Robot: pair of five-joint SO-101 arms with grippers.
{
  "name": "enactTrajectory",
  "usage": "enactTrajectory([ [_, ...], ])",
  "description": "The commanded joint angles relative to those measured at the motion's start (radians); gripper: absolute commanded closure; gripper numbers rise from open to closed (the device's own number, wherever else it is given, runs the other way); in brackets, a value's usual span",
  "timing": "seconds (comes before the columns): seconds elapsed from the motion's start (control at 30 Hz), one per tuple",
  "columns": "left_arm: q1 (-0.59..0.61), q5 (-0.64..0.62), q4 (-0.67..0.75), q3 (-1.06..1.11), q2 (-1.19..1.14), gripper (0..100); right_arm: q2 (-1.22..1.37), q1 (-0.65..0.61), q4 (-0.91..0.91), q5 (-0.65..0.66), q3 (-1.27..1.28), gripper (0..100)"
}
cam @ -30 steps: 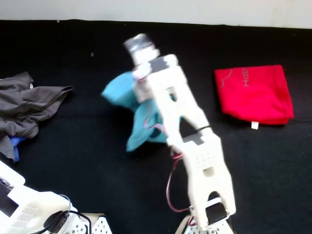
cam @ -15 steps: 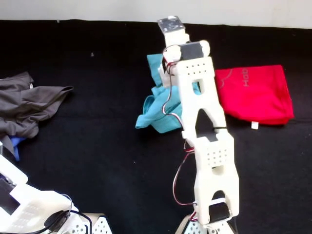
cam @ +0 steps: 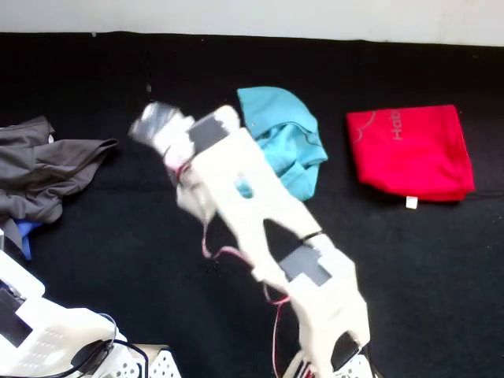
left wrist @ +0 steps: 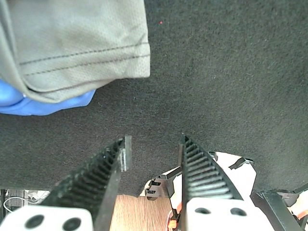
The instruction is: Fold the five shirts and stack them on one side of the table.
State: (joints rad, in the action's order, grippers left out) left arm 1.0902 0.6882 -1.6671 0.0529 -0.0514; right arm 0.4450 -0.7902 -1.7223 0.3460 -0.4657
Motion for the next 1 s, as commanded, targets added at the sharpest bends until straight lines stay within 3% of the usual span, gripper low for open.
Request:
enactTrajectory([
  [0.0,-0.012,0.006,0.0,-0.024,0.002,83,-0.067,-0.018,0.074,0.071,0.119,68.1],
  [0.23,-0.01,0.006,-0.003,-0.024,0.002,83,-0.062,0.01,0.226,0.115,0.236,68.1],
  [0.53,-0.01,0.006,-0.006,-0.022,0.002,83,0.125,0.18,0.312,0.114,0.139,68.7],
  [0.8,-0.015,0.006,-0.006,-0.022,0.002,83,0.214,0.259,0.308,0.112,-0.087,98.5],
  [0.97,-0.016,0.006,-0.006,-0.022,0.002,83,0.193,0.269,0.196,0.095,-0.211,99.3],
])
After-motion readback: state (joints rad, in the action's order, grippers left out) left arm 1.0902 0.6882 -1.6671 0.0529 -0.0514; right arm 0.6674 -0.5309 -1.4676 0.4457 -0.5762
